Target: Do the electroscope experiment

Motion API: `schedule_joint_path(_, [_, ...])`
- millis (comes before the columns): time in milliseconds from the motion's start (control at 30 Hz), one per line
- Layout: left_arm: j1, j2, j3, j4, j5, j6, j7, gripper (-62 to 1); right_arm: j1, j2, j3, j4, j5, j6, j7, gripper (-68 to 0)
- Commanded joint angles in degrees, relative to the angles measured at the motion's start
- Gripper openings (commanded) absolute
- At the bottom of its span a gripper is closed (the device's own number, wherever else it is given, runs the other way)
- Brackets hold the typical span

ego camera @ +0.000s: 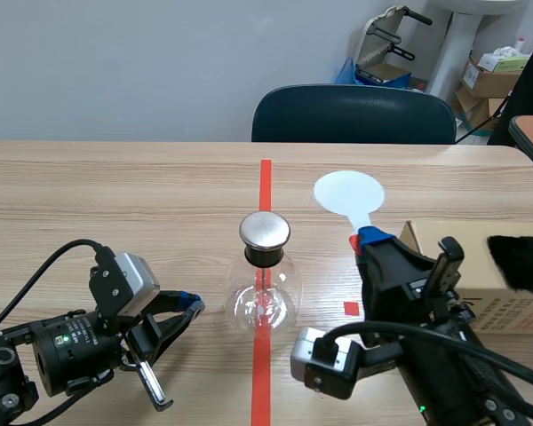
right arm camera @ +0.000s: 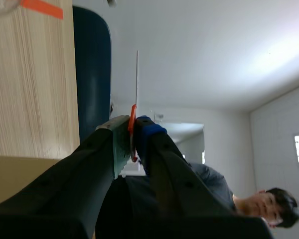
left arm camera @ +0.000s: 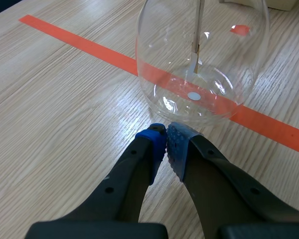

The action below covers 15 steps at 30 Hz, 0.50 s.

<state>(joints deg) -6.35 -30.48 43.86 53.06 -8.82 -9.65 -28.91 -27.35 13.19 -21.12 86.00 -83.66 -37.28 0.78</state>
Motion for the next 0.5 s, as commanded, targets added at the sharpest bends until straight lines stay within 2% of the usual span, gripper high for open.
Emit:
schedule_joint_path(0, [-0.15, 0.31, -0.26, 0.72, -0.31, -0.09, -0.83, -55.3, 0.35, 0.79, 0.11, 1.18, -0.04, -0.79, -1.86, -66.9])
schedule_joint_path(267, [-0.15, 0.31, -0.26, 0.72, -0.31, -0.09, -0.83, -55.3, 0.35, 0.79, 0.11, 1.18, -0.04, -0.79, -11.10, -66.9])
schedule_joint_path(467, [-0.15, 0.31, -0.26, 0.72, -0.31, -0.09, -0.85, -55.3, 0.35, 0.79, 0.11, 1.18, -0.04, -0.79, -14.62, -66.9])
